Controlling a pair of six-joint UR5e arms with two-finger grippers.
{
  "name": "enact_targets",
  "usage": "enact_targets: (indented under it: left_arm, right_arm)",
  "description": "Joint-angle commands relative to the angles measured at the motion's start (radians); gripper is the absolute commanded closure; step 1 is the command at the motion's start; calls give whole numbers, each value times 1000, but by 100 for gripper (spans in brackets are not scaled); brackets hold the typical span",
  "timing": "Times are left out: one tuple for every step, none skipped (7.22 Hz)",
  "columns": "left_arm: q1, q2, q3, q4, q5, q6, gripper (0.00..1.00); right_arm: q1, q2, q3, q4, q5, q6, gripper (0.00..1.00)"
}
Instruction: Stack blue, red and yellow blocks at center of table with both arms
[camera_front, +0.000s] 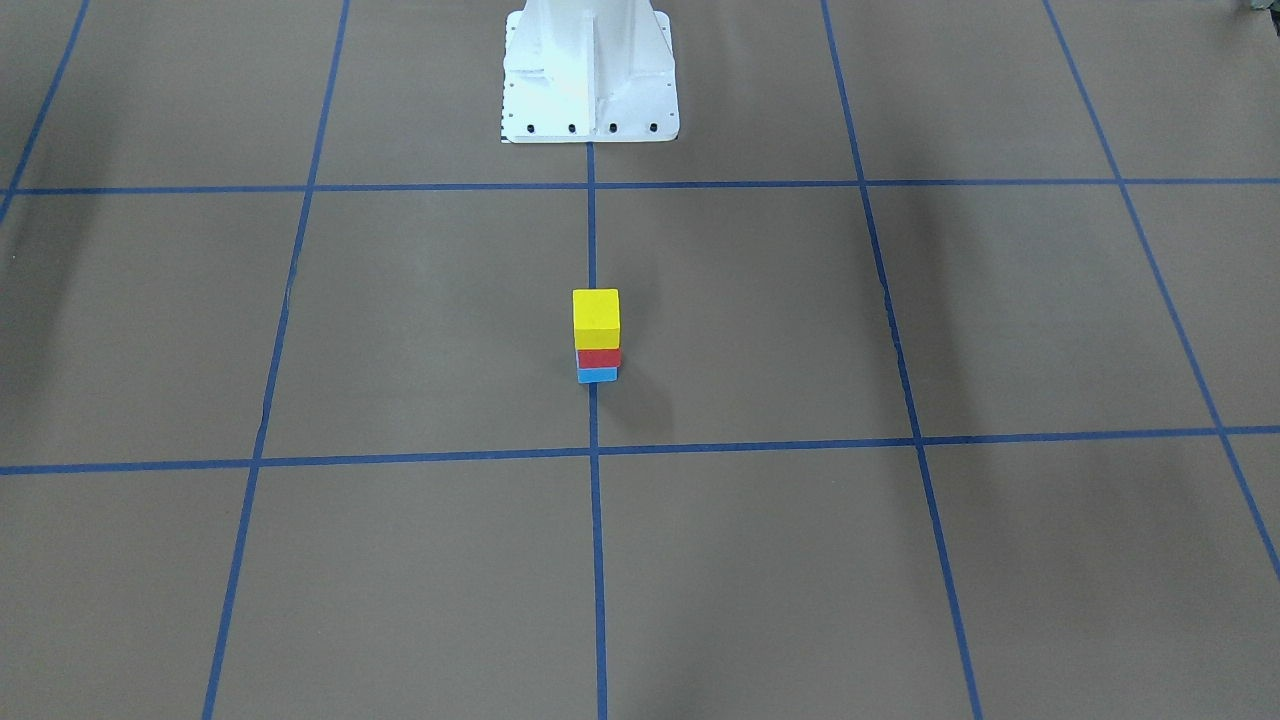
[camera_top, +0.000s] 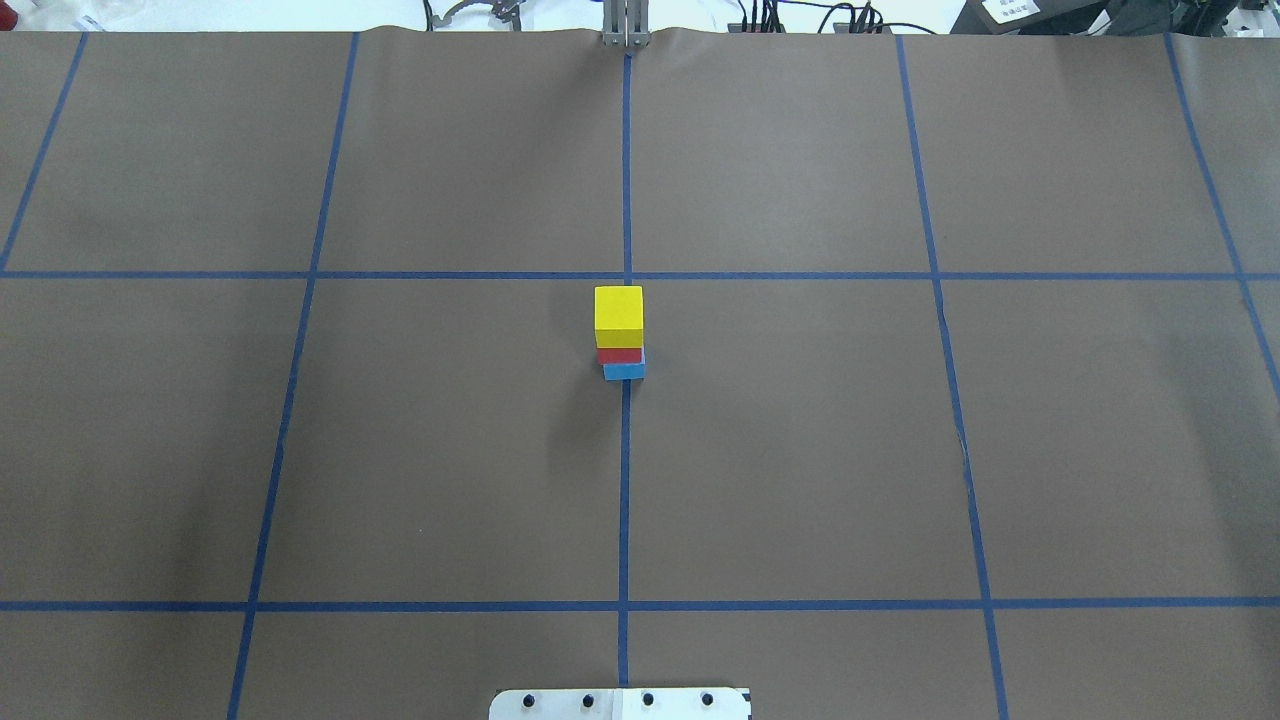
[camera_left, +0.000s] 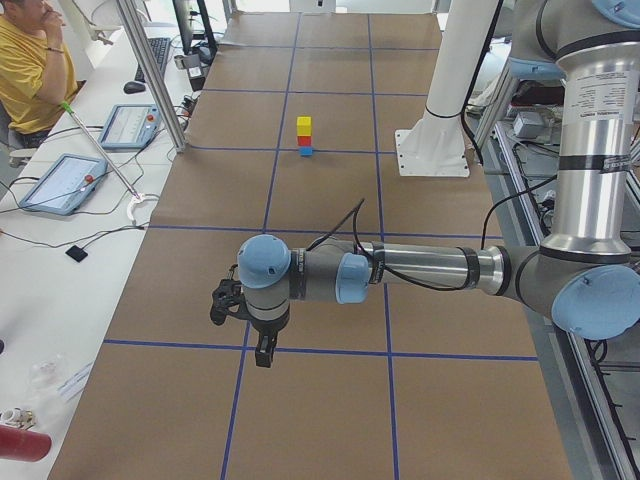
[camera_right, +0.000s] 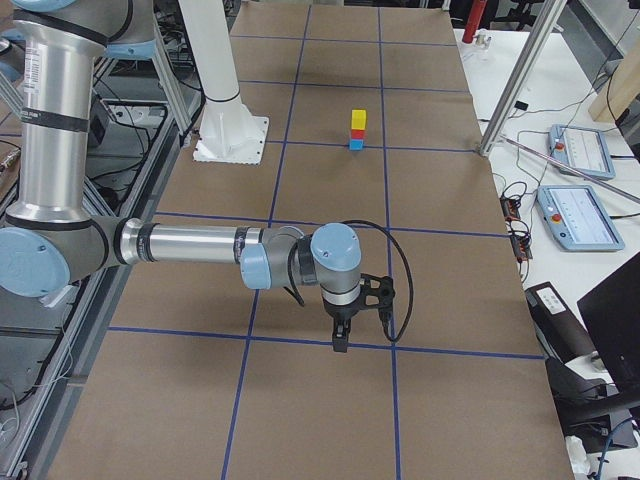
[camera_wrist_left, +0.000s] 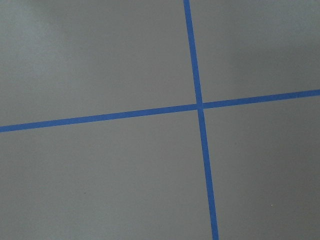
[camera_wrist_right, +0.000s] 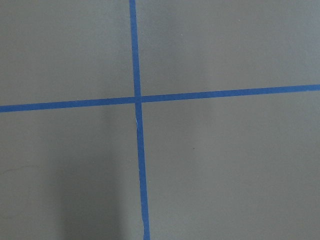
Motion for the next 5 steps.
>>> enact_targets:
  left_arm:
    - [1, 1, 16, 5, 4, -5, 0]
    - [1, -2, 13, 5, 7, -7, 0]
    - [1, -5, 9, -24, 7, -5, 0]
    - [1, 3, 7, -55, 2, -3, 0]
    - [2, 15, 9, -56, 7, -5, 0]
  right_arm:
    - [0, -14, -2, 2, 7, 1, 0]
    - [-2, -52, -3, 2, 10, 1, 0]
    - [-2, -57, 3, 9, 10, 1, 0]
    - [-3, -74, -5, 8, 10, 0, 0]
    - [-2, -80, 1, 13, 13, -2, 0]
